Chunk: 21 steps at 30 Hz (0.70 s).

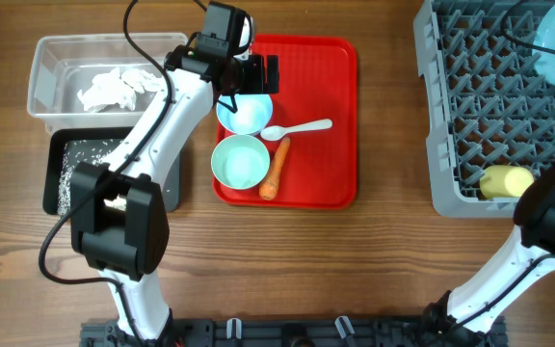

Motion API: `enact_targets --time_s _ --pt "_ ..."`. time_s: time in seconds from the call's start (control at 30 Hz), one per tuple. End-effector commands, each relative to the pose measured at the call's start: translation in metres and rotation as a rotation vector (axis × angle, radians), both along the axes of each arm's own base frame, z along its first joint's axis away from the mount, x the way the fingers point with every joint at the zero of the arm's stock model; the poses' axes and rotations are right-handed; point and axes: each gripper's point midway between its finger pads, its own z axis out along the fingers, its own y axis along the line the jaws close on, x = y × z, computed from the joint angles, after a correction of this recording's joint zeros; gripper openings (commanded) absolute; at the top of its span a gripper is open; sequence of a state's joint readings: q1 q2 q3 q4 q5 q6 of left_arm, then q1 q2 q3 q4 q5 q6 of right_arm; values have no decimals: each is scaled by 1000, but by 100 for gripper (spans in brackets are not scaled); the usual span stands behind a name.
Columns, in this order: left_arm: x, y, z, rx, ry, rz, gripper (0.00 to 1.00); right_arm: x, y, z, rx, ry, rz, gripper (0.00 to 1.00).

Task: Sort waste into correct bins and load items into the dishwasher rack
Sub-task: 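Carry the plate right and stand it in the dish rack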

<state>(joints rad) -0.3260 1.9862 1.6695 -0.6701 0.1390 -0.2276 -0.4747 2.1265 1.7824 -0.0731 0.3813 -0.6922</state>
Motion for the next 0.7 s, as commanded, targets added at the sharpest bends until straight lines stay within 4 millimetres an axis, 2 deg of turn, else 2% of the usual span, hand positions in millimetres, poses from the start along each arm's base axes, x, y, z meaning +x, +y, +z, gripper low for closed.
enact_targets --time_s 0.0,0.17,0.27,0.43,0.5,0.57,0.6,0.67 --pt "2 -4 -2 -10 6 4 100 9 7 -10 20 0 48 100" --pt "2 -4 -2 -10 6 4 100 9 8 -4 87 -92 4 100" --pt "2 -4 -2 -10 6 4 100 5 9 26 111 -204 -26 100" --pt "2 -4 -2 -10 6 4 100 -14 20 110 189 -491 -70 100" --pt "2 -4 -2 -10 6 4 100 -21 34 140 263 -596 -42 100" --pt "2 -4 -2 -10 6 4 100 -26 66 173 377 -668 73 100" --pt "2 -4 -2 -10 6 4 100 -28 78 182 419 -683 114 100" --pt "2 -4 -2 -10 6 4 100 -35 123 204 594 -711 248 100"
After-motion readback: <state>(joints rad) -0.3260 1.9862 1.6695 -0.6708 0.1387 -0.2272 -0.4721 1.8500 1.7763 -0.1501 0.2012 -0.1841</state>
